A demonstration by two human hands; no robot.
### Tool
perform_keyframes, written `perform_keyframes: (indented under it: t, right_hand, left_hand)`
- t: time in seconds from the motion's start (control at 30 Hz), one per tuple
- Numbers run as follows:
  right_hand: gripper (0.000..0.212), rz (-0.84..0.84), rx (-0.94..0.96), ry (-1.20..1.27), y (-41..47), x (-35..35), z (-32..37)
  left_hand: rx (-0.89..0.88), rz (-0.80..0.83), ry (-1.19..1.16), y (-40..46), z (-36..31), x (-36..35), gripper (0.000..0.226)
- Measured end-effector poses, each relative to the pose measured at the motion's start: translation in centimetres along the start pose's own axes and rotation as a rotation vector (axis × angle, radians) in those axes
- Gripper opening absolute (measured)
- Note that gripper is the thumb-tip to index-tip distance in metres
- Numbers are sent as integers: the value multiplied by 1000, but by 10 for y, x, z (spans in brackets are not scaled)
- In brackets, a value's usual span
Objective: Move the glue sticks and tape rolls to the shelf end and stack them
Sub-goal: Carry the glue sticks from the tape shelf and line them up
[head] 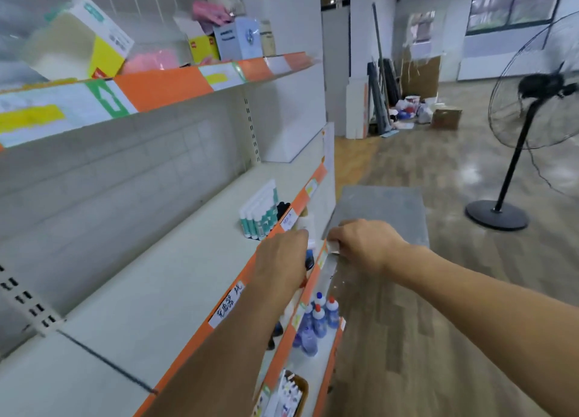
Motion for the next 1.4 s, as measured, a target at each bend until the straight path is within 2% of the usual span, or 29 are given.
perform_keyframes:
  t: [0.13,0.23,0.33,0.43,0.53,0.67,0.8,0.9,0.97,1.07,1.13,1.23,1.4]
  right_hand:
    - [22,11,16,13,50,-2,-37]
    - [23,1,-25,21,85,5,-73]
    - [24,16,-22,25,118,9,-93]
    - [28,35,-14,48,153,5,-109]
    - [30,10,19,53,184,7,-121]
    - [27,11,85,34,230,9,-131]
    - [30,42,172,74,281,9,-141]
    - [28,27,281,122,312,17,-135]
    - [25,-6,357,252,328,27,-130]
    - [19,22,488,440,347,32,-116]
    - [17,21,598,542,354,33,-102]
    - [25,26,694,689,361,30,-88]
    - [39,60,834,838,358,23,-64]
  left_hand:
    - [9,32,8,74,7,-9,25]
    - [-12,-5,5,124,6,-7,25]
    - [-41,-49,31,164,6,-2,30]
    - [-50,-23,9,199,10,-2,36]
    - [-55,-52,-51,227,19,0,25]
    - [13,-121,-41,258,33,4,17]
    - [137,-95,-37,284,52,7,29]
    - [209,-114,-147,298,68,11,30]
    - [234,-162,-276,302,80,13,22]
    - [331,-293,-452,295,104,22,20]
    - [417,-365,-481,283,118,28,20]
    - [547,-433,-540,261,129,29,24]
    - [632,-537,-618,228,128,27,30]
Point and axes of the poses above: each hand's wrist, its own y-axis towards the middle knuckle, its own x-axis out of the back of the hand, z = x × y, the point moved 9 cm from there along y, towards the middle knuckle, and after that the axes turned 13 degrees about z, right-handed, at the moved point
